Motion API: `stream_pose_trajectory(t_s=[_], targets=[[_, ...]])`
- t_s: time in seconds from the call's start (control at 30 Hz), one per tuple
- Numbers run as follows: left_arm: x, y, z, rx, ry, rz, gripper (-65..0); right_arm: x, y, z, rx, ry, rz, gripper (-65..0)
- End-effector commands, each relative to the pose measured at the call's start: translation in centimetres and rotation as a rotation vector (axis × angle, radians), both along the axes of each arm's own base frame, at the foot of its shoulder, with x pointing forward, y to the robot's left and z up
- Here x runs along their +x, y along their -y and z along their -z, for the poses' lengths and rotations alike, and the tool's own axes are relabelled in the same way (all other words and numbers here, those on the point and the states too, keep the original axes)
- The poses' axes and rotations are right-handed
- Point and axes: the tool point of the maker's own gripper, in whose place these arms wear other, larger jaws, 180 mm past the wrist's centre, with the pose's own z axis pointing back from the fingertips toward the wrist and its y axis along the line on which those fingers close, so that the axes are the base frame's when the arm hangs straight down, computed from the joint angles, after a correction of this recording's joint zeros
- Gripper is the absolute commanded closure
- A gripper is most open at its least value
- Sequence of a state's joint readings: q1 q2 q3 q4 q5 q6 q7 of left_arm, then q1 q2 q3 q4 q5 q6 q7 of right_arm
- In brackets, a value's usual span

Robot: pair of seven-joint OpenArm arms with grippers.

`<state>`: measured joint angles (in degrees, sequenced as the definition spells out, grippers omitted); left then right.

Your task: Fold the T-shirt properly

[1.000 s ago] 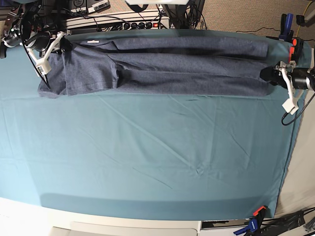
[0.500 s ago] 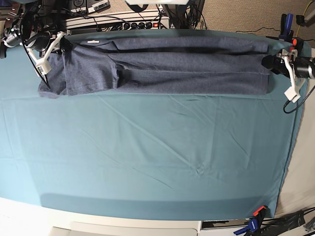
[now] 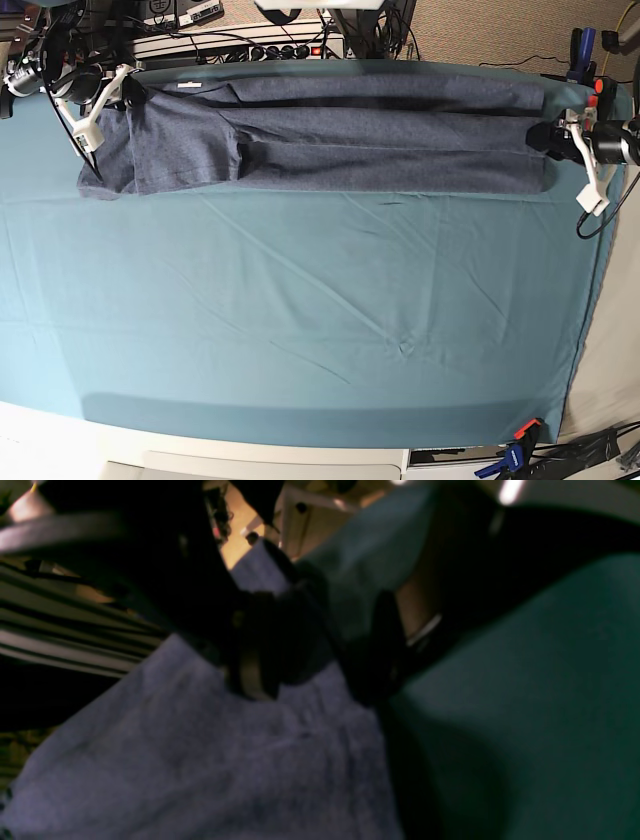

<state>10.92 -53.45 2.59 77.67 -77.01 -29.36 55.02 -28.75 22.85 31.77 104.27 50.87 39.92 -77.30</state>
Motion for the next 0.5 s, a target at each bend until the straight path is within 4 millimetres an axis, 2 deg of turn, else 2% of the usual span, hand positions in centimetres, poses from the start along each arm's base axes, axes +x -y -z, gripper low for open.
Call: stream_pose_trajectory(t_s=[0.0, 0.4, 0.47], targets=[[-1.2, -0.5, 0.7, 0.042, -0.054, 0.026, -32.2, 0.7, 0.4, -0.9, -0.01, 0.036, -0.009, -13.0], [-1.0, 1.1, -0.3, -0.019, -0.027, 0.058, -31.5, 0.7, 0.4, -0.9, -0.011, 0.036, -0.009, -13.0], [-0.9, 1.6, -0.7, -0.027, -0.008, 0.086, -29.5, 0.7, 0.4, -0.9, -0.011, 0.036, -0.009, -13.0]])
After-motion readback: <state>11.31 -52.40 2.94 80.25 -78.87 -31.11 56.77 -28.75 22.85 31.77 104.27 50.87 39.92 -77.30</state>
